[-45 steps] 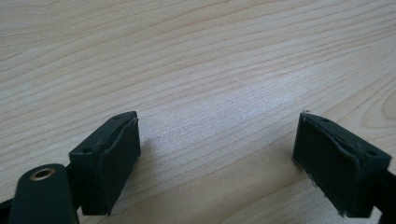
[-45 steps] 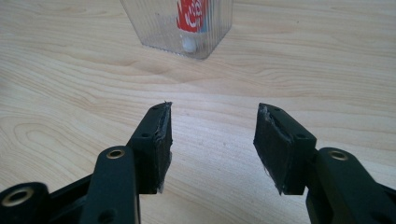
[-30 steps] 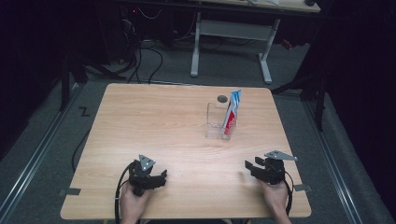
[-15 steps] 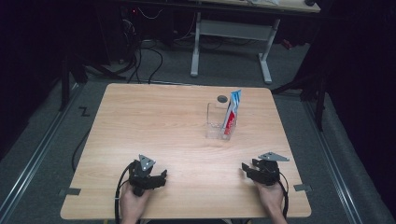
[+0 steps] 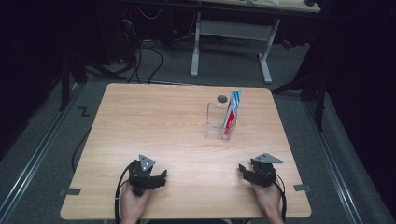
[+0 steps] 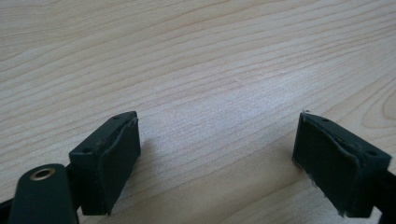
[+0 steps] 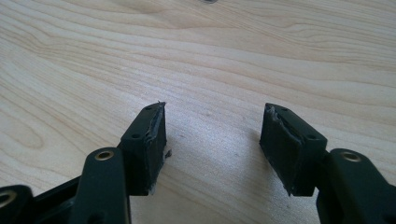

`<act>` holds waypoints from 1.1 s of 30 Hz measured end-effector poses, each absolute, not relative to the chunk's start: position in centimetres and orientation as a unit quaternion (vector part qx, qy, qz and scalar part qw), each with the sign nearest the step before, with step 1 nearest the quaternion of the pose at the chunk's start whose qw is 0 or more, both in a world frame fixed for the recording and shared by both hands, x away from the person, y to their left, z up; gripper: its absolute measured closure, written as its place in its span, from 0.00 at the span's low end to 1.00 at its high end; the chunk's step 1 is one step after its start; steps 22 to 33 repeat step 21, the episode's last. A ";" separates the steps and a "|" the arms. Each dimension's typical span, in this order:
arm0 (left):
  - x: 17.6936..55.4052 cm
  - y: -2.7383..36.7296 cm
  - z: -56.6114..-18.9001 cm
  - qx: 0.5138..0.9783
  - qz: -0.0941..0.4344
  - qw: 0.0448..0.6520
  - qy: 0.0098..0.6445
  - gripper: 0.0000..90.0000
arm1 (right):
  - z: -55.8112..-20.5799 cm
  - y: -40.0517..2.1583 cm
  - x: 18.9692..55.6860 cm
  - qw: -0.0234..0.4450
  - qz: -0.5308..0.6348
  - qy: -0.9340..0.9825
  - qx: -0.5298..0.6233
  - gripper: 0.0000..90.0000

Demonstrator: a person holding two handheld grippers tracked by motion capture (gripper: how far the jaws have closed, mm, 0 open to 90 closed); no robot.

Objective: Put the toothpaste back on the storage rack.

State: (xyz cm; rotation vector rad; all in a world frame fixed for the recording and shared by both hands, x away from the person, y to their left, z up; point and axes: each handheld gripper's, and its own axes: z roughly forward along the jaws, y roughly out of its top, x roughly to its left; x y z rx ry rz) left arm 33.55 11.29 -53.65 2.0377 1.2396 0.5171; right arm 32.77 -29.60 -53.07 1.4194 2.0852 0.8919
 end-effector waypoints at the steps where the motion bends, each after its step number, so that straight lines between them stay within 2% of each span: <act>1: 33.5 11.3 -53.7 0.784 0.199 0.343 0.477 0.17 | -53.1 -29.6 32.8 0.231 0.324 0.759 0.516 0.45; 33: 33.5 11.3 -53.7 0.784 0.199 0.343 0.478 0.17 | -53.1 -29.5 32.8 0.229 0.324 0.762 0.511 0.41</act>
